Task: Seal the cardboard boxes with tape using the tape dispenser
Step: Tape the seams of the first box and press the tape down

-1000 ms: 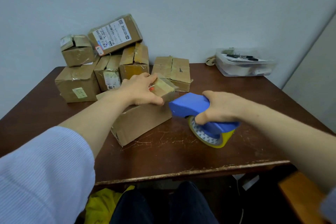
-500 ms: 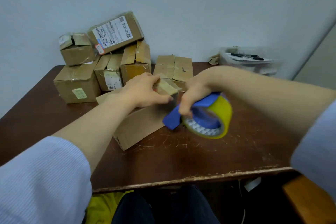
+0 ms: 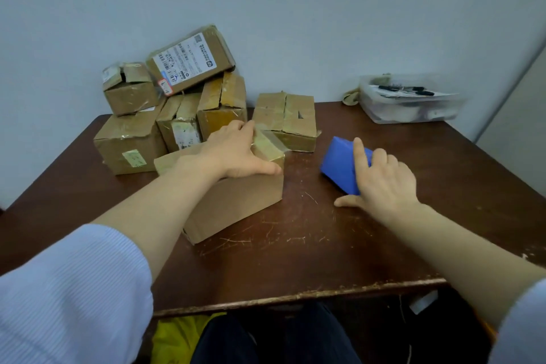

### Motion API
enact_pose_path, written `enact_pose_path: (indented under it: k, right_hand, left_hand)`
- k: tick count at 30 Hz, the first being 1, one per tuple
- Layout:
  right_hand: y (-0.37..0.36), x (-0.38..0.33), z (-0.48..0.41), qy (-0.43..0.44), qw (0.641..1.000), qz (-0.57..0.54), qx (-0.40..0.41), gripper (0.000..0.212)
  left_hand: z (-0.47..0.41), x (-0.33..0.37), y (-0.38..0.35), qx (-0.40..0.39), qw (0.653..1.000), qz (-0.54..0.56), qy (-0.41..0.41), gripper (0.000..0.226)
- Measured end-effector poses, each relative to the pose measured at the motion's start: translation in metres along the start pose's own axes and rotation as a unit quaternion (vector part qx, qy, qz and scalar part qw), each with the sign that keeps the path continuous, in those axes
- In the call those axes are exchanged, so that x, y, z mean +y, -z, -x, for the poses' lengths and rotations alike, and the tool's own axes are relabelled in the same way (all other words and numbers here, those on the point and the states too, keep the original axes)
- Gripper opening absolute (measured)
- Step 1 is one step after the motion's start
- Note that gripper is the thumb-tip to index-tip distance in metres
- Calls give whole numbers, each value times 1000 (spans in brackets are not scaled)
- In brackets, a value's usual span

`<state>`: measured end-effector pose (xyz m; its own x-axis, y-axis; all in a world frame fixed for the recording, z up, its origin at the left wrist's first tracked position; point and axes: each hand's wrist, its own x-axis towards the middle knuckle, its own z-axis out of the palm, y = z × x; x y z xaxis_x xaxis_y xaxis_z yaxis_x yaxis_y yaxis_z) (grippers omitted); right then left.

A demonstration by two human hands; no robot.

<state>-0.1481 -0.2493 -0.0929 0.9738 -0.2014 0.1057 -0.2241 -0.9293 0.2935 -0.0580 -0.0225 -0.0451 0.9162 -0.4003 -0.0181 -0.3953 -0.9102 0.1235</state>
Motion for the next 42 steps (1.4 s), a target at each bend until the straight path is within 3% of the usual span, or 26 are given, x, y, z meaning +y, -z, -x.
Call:
enact_pose_path:
  k: [4,7,9,10,13,18,20,22,26,29,32,35,37,39,41,42]
  right_hand:
    - [-12,-14,6,9,998,-21,57,97]
    - [-8,-19,7,-2,998,-55,40,77]
    - [3,-25,7,30,987,-90,130,68]
    - [7,-29,5,60,973,-146,167,61]
    - [24,-50,6,142,916,-360,109,52]
    - [38,-71,1,203,835,-509,44,66]
    - [44,-76,-7,214,836,-504,34,67]
    - [51,-85,-17,228,853,-469,24,53]
    - [69,-104,-38,250,898,-361,15,48]
    - [70,-97,-42,215,907,-354,75,47]
    - [55,-89,-18,109,868,-457,163,37]
    - [50,-93,-13,89,816,-563,90,35]
    - [55,-95,-19,87,806,-583,56,38]
    - [61,-96,-19,95,840,-522,110,37]
    - [64,-99,-9,151,859,-452,187,34]
    - [68,-102,-1,193,861,-434,180,39]
  left_hand:
    - [-1,0,0,-7,1000,-16,1,114]
    - [2,3,2,-45,998,-30,20,141]
    - [2,7,1,-29,998,-39,37,143]
    - [0,9,0,-14,998,-47,42,136]
    - [-6,12,-4,-1,997,-59,45,119]
    - [-8,9,2,-39,998,-27,41,120]
    - [-9,0,7,-67,997,19,30,130]
    - [-8,-7,11,-82,995,53,30,139]
    - [3,-7,6,-39,999,4,17,144]
    - [13,-4,13,-61,997,-7,43,150]
    - [28,0,18,-105,989,-35,95,140]
    - [43,3,19,-108,987,-41,109,116]
    - [52,-5,17,-106,988,-20,109,103]
    - [65,-16,12,-53,996,-24,65,93]
    - [76,-22,3,30,997,-52,-50,87]
    - [78,-24,-1,40,994,-36,-99,88]
